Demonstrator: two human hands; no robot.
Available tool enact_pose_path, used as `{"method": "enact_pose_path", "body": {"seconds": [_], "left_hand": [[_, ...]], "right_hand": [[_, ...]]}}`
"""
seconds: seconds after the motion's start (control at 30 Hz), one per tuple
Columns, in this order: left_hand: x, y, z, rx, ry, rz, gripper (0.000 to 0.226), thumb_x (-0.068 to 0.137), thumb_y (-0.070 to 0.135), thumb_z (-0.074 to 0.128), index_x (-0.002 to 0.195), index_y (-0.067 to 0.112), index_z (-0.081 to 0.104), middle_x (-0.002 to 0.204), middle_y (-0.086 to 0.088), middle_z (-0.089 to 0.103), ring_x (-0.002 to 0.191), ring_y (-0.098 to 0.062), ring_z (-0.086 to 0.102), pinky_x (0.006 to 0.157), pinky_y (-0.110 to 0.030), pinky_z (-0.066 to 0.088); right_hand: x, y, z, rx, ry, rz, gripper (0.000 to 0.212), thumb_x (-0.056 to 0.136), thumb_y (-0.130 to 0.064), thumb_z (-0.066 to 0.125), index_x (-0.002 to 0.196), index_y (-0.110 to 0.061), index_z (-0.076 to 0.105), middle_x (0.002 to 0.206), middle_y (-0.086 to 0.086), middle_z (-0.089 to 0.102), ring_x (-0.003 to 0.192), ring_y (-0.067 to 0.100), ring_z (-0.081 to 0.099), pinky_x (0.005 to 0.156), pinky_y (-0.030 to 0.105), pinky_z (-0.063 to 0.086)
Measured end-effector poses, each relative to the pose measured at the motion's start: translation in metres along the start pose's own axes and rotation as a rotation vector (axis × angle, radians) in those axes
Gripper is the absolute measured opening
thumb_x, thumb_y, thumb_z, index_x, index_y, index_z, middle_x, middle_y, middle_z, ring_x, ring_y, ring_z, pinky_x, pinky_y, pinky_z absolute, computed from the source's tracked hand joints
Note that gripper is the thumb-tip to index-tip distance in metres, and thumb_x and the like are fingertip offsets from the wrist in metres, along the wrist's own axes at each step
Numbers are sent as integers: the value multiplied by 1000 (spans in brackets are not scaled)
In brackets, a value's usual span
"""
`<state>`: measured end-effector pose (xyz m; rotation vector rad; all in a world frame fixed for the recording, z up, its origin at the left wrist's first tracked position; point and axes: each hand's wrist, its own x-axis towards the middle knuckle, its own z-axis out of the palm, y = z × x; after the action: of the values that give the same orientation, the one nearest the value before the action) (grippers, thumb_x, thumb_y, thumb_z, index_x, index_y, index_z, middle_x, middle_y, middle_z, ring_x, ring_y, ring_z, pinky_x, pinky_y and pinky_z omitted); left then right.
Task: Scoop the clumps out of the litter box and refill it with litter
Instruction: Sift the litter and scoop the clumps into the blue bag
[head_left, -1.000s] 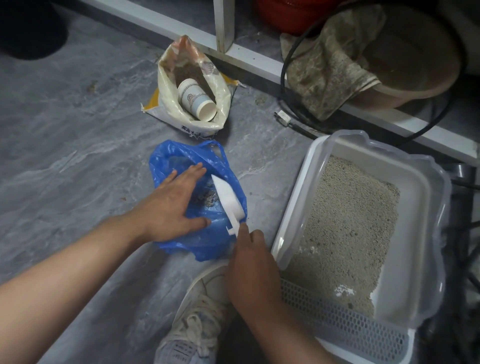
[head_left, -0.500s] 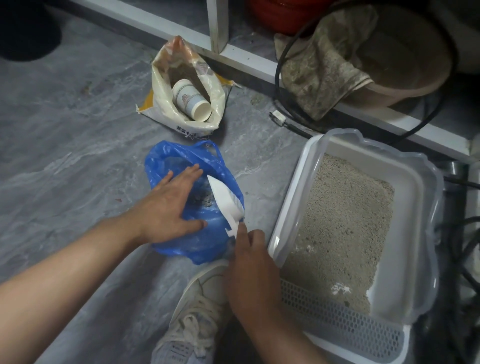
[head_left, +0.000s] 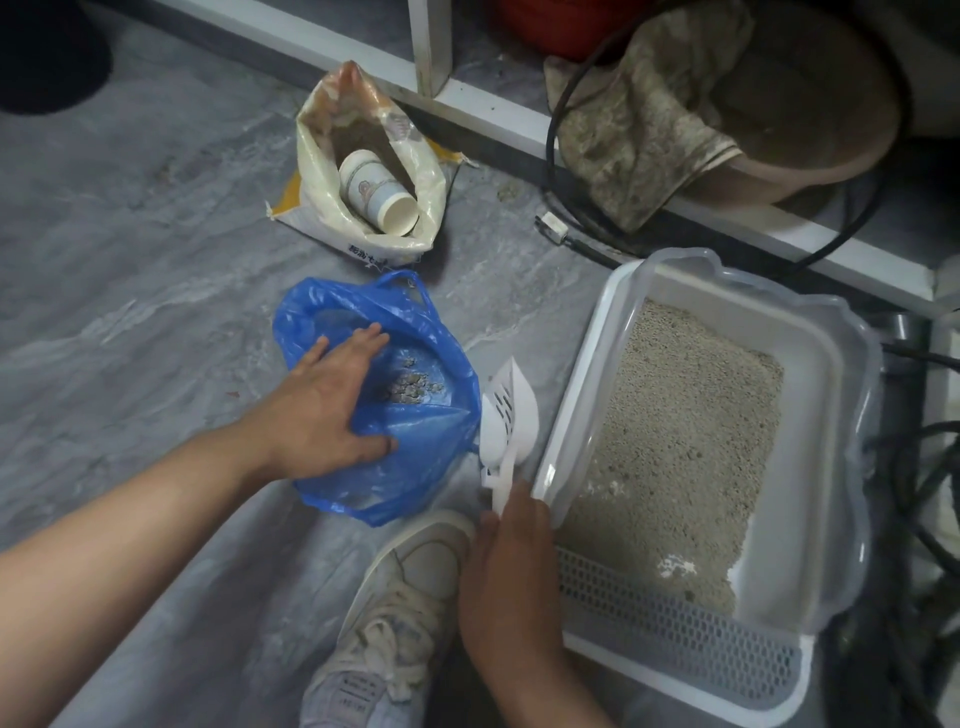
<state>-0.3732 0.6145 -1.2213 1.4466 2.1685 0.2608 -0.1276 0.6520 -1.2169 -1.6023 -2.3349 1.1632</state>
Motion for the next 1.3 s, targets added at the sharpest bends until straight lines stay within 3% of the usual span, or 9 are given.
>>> {"method": "enact_pose_path", "body": {"seconds": [0.23,0.37,0.5,0.6,0.8,0.9,1.07,1.2,1.3], "left_hand": [[-10,-29,-8,40,-11,-103,128,56,74,53,161,16,9,170,-3,8,156,-15,8,126,-34,-4],[-14,-33,-11,53,-18,-112,129,55,76,51,161,16,7,170,-3,8,156,-14,9,125,-31,-7],[-12,-20,-13,51,-21,-67,125,58,76,48,161,18,6,170,-2,7,155,-11,6,126,-32,-7],[-7,-11,-14,67,-11,-25,122,60,75,48,161,17,9,170,-2,8,153,-7,5,127,-36,-5],[4,8,-13,149,7,78,118,64,73,44,160,13,12,170,-5,10,154,-8,1,126,-40,-7],[8,22,-13,135,14,122,114,69,68,52,160,14,11,170,-3,8,153,-7,-2,126,-40,-7],[14,30,-11,102,0,137,113,76,57,71,161,16,9,170,-1,5,154,-6,-3,126,-36,-8],[13,40,1,73,-23,182,112,71,69,55,160,19,9,170,3,6,154,-3,-2,125,-32,-8],[12,58,5,7,-16,213,111,70,71,52,160,20,11,170,5,8,154,-1,0,123,-25,-9]], "right_hand": [[-21,9,-11,199,116,31,48,97,-10,52,145,-13,49,137,5,55,118,10,48,91,7,26],[-30,19,-22,247,173,18,46,91,-29,47,135,-22,58,120,-3,64,106,11,58,84,12,33],[-27,18,-32,273,160,17,44,91,-31,45,132,-25,59,116,-8,64,100,1,56,82,1,33],[-22,15,-36,274,128,26,46,92,-34,43,135,-24,57,117,-7,63,103,4,57,84,13,36],[-9,10,-42,260,156,17,47,95,-32,42,137,-16,55,121,-10,56,110,2,51,92,13,34],[-5,8,-47,281,155,12,44,97,-32,42,136,-19,55,122,-6,61,111,6,54,96,22,40],[-2,8,-50,256,160,9,42,96,-31,42,131,-14,59,116,1,64,105,11,56,92,24,41],[-4,6,-57,265,134,7,52,93,-46,40,132,-16,58,117,3,65,106,16,60,94,33,46],[-4,2,-75,310,151,-13,45,90,-51,43,126,-27,56,106,-1,67,92,23,67,82,45,55]]}}
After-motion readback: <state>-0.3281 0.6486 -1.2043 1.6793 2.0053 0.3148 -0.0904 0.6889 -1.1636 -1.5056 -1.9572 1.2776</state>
